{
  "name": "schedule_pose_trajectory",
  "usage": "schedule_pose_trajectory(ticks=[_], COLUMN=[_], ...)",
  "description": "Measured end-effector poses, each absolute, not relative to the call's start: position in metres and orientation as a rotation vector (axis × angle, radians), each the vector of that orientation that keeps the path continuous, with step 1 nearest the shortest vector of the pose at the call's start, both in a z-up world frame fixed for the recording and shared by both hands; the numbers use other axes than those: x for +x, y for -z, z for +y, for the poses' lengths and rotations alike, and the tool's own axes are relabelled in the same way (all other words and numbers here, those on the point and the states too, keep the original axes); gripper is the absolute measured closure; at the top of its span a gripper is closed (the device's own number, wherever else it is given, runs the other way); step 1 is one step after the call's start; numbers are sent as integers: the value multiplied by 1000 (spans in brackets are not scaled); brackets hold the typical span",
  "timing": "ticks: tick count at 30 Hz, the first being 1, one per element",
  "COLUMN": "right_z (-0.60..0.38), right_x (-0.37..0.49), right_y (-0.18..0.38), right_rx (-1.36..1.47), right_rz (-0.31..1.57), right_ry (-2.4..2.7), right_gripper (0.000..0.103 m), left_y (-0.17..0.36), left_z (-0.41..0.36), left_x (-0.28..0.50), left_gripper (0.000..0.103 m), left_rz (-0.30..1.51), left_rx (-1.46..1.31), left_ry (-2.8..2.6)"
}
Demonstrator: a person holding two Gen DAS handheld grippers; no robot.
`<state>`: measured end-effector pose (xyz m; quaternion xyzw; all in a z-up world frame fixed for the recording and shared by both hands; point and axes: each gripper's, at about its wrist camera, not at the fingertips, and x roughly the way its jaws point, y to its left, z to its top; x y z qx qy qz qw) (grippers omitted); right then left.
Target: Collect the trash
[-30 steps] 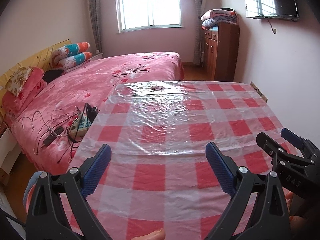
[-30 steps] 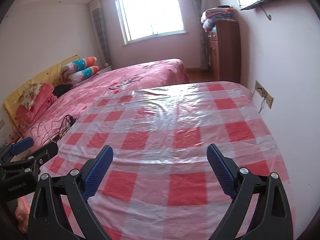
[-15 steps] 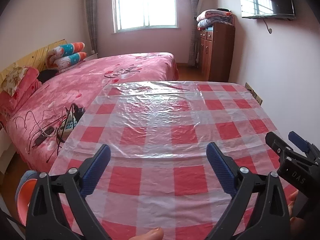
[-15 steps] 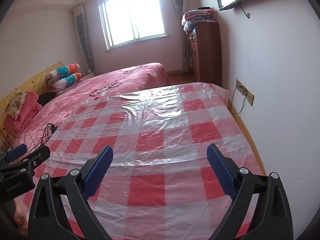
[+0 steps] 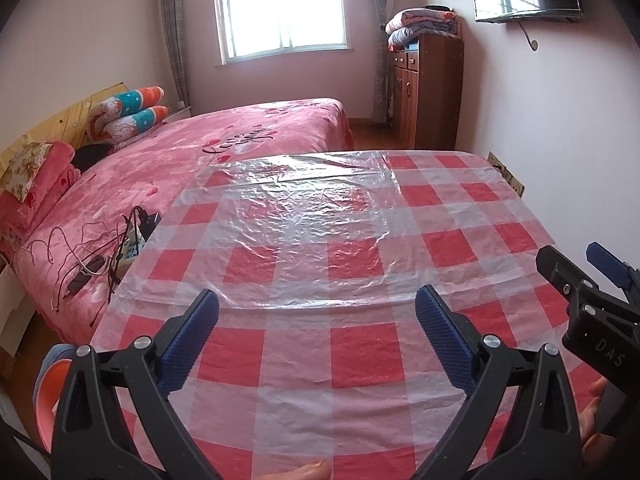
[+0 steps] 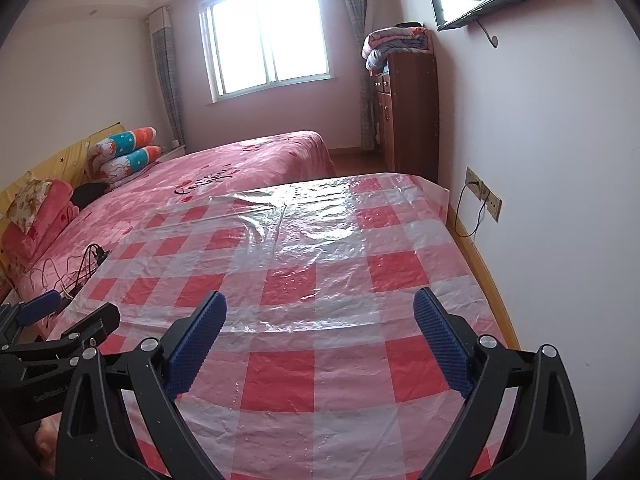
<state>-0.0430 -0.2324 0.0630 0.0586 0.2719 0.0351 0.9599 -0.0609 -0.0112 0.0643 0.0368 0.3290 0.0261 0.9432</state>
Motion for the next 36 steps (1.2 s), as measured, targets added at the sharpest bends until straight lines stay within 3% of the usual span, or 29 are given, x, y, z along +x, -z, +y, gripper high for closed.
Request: schedule_pose_trajectory(ticks=[36], right_z=[-213], right_x=[-32], right_y=[-56], right_rx=[75], right_rz=[587], right_ry=[-112], right_gripper=[9], left_y=[-55], left_z=[-4], left_x=[-50], left_gripper=[4], left_rz=[676], left_rx=[50], left_ry=[-78])
